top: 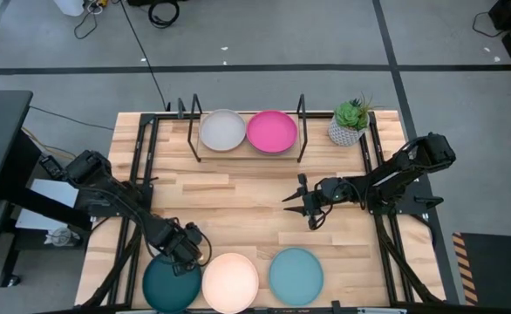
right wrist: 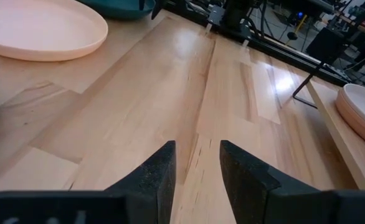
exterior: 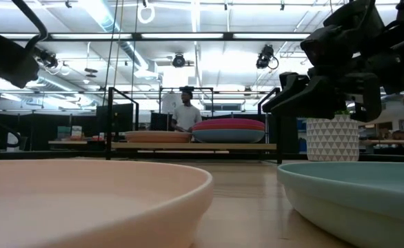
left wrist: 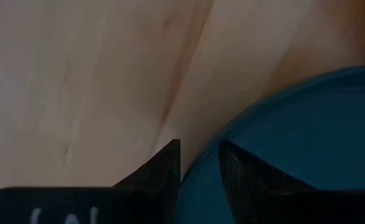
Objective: Place and stack plates onto a shelf
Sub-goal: Stack the dark green plate on top of the pink plate on the shelf
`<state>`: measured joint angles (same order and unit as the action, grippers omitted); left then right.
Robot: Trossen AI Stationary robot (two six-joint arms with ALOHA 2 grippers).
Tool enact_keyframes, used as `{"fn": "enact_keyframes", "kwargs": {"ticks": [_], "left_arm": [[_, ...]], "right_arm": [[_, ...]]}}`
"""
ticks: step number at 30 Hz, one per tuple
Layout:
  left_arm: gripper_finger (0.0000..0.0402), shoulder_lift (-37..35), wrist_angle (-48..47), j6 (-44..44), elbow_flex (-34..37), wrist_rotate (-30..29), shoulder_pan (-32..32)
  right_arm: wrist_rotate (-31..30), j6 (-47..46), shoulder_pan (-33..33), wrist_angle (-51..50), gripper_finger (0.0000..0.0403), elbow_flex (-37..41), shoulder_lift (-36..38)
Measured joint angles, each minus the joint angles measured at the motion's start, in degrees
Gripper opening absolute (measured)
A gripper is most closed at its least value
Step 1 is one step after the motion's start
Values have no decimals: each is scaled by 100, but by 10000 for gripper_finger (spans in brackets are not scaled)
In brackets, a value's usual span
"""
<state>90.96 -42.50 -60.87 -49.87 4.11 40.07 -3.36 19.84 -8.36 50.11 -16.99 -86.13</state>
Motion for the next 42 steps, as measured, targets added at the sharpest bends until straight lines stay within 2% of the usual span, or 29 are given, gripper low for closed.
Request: {"fn": "enact_keyframes", "kwargs": {"ticks": [6,15,21,27,31,38,42], "left_arm": [[105,0,-4,156,7,22,0],[14,-11,-40,180,-4,258,4],[13,-24,-172,261,-14,285,2],[13,-324,-1034,281,-273,222,-21],[13,-717,-1629,7,-528,-105,-135],[13,-1489,-1741,-1270,-595,-1151,-696],[13,-1494,-1745,-1345,-594,-1195,-1019]], "right_arm": [[0,17,0,2,124,2,0],[0,-15,0,-4,117,0,0],[0,-17,0,-3,117,0,0],[0,-62,0,2,116,2,0],[0,-79,0,-7,116,0,0],[-2,-83,0,-92,116,0,2],[-102,-125,0,-106,116,1,2]]}}
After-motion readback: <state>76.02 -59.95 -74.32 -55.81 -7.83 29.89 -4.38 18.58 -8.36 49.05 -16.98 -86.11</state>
